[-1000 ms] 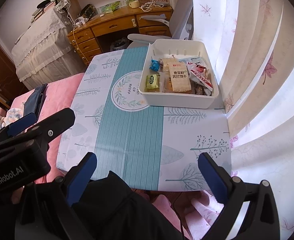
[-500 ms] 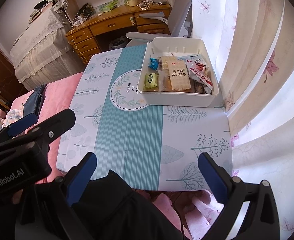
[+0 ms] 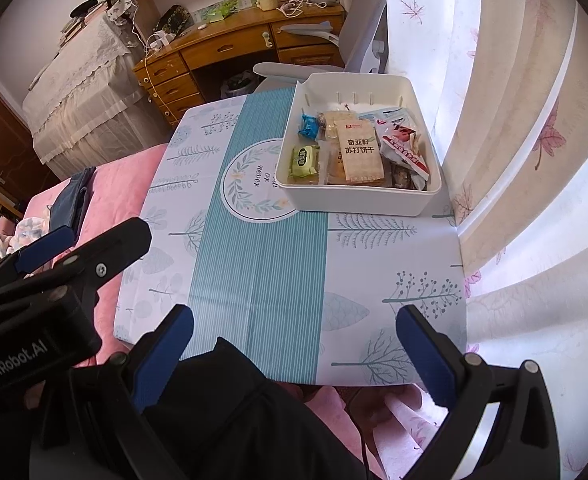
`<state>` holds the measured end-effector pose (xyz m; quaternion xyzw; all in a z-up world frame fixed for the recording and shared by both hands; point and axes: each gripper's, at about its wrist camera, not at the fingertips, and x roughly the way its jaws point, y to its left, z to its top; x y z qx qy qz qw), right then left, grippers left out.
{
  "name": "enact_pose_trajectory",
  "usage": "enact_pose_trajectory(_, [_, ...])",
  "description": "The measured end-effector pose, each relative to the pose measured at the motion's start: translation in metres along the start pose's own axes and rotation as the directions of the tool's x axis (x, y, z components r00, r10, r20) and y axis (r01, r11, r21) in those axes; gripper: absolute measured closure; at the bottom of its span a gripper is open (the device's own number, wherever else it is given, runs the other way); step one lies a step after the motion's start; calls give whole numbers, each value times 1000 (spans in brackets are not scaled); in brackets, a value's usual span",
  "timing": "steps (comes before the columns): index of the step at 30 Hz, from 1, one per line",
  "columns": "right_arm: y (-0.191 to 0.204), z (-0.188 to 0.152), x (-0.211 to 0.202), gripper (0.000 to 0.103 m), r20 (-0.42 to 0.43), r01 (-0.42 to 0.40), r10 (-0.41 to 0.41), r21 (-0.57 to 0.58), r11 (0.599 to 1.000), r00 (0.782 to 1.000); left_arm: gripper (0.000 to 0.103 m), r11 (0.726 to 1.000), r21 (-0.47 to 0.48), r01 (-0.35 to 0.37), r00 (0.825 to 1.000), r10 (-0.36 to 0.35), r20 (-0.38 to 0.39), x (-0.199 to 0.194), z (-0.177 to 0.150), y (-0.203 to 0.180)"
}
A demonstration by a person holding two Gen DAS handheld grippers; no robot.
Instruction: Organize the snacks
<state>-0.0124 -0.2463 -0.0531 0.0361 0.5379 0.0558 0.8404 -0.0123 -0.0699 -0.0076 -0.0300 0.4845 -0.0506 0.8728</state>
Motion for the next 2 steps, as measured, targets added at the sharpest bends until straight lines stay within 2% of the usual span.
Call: enact_pose_trajectory(2, [0,0,0,1,-1,-1,1,0,1000,1000,1,1000,0,-1,1000,1,0,0,1,0])
